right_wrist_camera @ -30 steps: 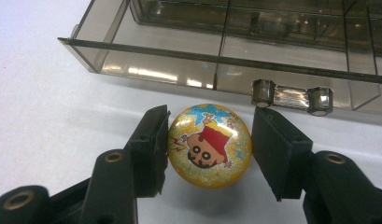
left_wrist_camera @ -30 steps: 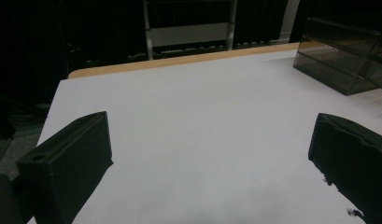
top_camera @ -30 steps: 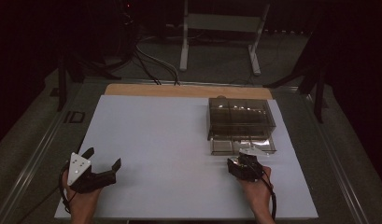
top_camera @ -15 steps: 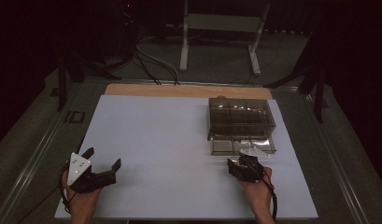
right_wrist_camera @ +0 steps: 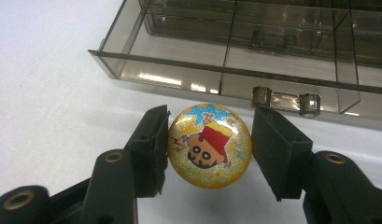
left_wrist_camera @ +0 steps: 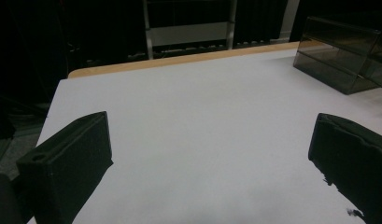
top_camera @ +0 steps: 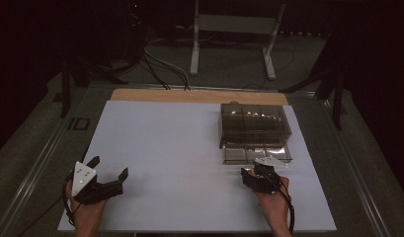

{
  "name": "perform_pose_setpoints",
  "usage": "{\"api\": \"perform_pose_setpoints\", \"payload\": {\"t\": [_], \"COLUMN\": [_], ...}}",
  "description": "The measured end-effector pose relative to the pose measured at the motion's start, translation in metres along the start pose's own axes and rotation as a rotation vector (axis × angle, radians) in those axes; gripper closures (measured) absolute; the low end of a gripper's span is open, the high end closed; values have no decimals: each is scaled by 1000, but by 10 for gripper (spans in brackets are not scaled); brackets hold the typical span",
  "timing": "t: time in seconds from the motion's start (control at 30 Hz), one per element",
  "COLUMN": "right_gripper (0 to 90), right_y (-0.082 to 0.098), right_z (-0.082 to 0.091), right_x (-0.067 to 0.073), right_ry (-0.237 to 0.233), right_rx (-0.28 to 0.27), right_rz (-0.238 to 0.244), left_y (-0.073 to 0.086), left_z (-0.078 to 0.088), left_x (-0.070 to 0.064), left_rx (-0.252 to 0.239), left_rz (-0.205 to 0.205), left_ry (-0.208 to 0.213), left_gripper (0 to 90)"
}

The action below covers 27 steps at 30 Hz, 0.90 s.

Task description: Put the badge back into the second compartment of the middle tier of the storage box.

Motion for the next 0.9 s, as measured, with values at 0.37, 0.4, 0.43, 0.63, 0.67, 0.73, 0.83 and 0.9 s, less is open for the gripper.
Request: {"api": "perform_pose_setpoints", "payload": {"t": [0.37, 0.4, 0.43, 0.63, 0.67, 0.73, 0.83, 0.9], "right_gripper": [475, 475, 475, 475, 475, 475, 475, 475], "right_y": [-6, -6, -6, -10, -11, -12, -14, -14], "right_z": [3, 4, 4, 6, 6, 6, 7, 7], "right_x": [2, 2, 2, 1, 1, 2, 2, 2], "right_ry": [-4, -5, -5, -4, -5, -4, -5, -5], "right_rx": [-10, -10, -10, -22, -21, -23, -25, -26], "right_rz": [7, 7, 7, 15, 15, 15, 17, 18], "left_y": [0, 0, 0, 0, 0, 0, 0, 0], "left_z": [0, 0, 0, 0, 0, 0, 0, 0], "left_x": [0, 0, 0, 0, 0, 0, 0, 0], "left_rx": [1, 0, 0, 1, 1, 2, 1, 2], "left_rz": [0, 0, 0, 0, 1, 1, 1, 1], "left_ry": [0, 0, 0, 0, 0, 0, 0, 0], "left_gripper": [9, 9, 9, 9, 9, 10, 9, 9]}}
Point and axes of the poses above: each handheld gripper's, and its own axes: z roughly backward along the jaws, y roughly out of its underside, x roughly to its left, the point moved 6 cm from there along -z, roughly forward along the jaws, and after that the axes turned 9 degrees about -x, right-handed, at the moved point
